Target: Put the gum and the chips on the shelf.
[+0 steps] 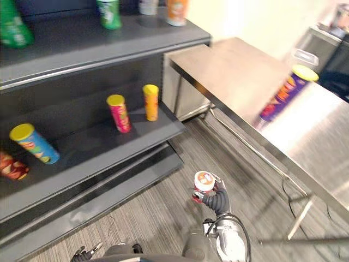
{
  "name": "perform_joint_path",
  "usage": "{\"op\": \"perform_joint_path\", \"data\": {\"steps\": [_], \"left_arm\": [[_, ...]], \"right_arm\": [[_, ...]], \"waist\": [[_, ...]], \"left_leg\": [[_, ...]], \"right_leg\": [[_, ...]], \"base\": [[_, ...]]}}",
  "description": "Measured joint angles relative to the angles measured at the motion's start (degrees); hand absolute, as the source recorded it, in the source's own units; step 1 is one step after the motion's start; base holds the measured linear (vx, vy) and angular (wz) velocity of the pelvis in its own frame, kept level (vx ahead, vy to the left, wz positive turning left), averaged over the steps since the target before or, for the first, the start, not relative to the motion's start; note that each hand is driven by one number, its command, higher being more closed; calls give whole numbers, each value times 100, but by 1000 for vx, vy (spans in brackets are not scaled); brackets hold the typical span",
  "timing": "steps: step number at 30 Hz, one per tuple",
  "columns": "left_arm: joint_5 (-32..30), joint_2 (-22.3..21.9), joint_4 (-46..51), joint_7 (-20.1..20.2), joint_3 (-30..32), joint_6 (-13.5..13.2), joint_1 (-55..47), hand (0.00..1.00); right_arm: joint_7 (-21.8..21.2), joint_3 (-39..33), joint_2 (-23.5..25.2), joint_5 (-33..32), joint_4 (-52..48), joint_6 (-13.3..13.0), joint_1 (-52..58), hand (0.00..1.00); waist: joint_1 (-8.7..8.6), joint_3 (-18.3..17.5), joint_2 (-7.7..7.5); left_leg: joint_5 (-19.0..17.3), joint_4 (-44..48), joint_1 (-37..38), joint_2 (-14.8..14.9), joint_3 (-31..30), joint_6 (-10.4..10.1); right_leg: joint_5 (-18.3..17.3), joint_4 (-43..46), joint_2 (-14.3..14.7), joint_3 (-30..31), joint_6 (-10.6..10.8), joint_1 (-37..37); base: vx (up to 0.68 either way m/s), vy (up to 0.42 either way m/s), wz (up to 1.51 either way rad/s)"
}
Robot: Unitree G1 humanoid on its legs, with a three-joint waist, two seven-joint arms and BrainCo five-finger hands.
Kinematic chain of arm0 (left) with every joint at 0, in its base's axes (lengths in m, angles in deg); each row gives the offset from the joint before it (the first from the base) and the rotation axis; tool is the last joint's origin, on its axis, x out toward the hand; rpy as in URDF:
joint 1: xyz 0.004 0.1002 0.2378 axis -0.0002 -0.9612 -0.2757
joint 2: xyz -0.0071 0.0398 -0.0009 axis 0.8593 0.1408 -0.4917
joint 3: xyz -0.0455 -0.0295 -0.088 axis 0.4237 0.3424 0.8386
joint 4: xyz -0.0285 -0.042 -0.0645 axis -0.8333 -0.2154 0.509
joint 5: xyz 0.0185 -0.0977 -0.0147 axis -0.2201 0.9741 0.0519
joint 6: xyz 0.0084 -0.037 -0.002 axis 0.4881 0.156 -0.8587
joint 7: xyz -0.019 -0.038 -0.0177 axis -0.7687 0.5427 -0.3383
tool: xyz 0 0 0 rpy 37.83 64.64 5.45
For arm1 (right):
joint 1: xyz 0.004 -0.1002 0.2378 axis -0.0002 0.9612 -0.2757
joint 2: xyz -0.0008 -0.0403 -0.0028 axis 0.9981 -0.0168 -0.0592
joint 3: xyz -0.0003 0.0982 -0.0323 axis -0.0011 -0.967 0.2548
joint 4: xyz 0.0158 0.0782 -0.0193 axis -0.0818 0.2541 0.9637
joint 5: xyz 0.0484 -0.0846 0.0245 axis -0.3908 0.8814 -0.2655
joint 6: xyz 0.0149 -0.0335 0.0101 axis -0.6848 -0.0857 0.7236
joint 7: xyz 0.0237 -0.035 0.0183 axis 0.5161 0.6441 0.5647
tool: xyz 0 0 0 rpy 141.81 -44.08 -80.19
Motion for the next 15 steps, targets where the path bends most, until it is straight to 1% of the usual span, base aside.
{"op": "perform_joint_path", "data": {"steps": [1,2,3,4,5,6,7,8,9,10,12,15], "left_arm": [[-3,10,-34,0,3,-1,-15,0],[-8,33,-29,-1,9,-8,1,0],[-10,61,-29,-1,11,-24,9,0],[-81,115,-41,-2,19,-26,-9,0],[-158,72,-91,-10,71,-17,-11,0],[-224,40,-89,-17,81,-21,-15,0],[-232,6,-82,-23,92,-26,-4,0],[-233,-24,-75,-24,124,-26,10,0],[-234,-148,-7,-23,224,-32,46,0],[-262,-165,24,-14,263,-37,57,0],[-273,-163,25,2,308,-32,48,0],[-275,-175,10,36,395,-26,-23,0]], "right_arm": [[-15,-36,34,-78,-39,-2,-45,100],[-50,-159,121,-146,-168,9,-30,100],[-60,-227,158,-148,-277,10,24,100],[-69,-364,191,-146,-507,9,188,100],[-72,-556,113,-146,-618,14,218,100],[-67,-692,73,-147,-712,13,157,100],[-67,-839,59,-147,-830,12,60,100],[-62,-948,56,-147,-897,9,-1,100],[-58,-1355,53,-146,-1020,6,-157,100],[-52,-1536,48,-146,-1065,6,-214,100],[47,-2207,-71,-148,-1201,-1,-474,100],[146,-2599,-327,-149,-1377,-78,-919,100]], "waist": [[-15,-3,4],[-46,-22,-13],[-73,-48,-76],[-112,-96,-187],[-95,-167,-145],[-22,-199,-49],[-24,-205,-12],[-29,-224,11],[-50,-258,53],[-39,-261,56],[-29,-335,23],[-19,-474,-7]], "left_leg": [[0,-12,-40,-48,-158,-9],[11,-6,-128,-124,-385,-51],[13,-6,-140,-187,-500,-88],[-30,24,-121,-341,-737,-168],[-83,95,-101,-264,-935,-286],[-58,41,-105,-159,-971,-360],[-5,-93,-101,-101,-1060,-448],[37,-209,-102,-68,-1119,-490],[204,-509,-86,18,-1293,-584],[265,-626,-52,57,-1358,-619],[529,-1111,103,164,-1556,-719],[758,-1526,211,228,-1677,-783]], "right_leg": [[-19,-657,289,578,-11,-128],[81,-1430,509,1123,149,-123],[200,-1741,516,1274,334,-94],[514,-2123,454,1272,894,-35],[338,-2141,485,1176,1064,126],[324,-2218,567,1084,1032,166],[294,-2327,609,998,979,224],[287,-2411,624,910,967,250],[325,-2637,684,712,909,344],[348,-2714,711,630,874,405],[383,-2925,798,371,774,574],[444,-3130,861,230,684,670]], "base": [[170,-47,85],[170,-67,100],[223,-185,125],[265,-249,107],[274,-261,82],[204,-208,39],[111,-157,20],[120,-238,44],[80,-197,46],[87,-220,58],[54,-156,48],[28,-84,24]]}}
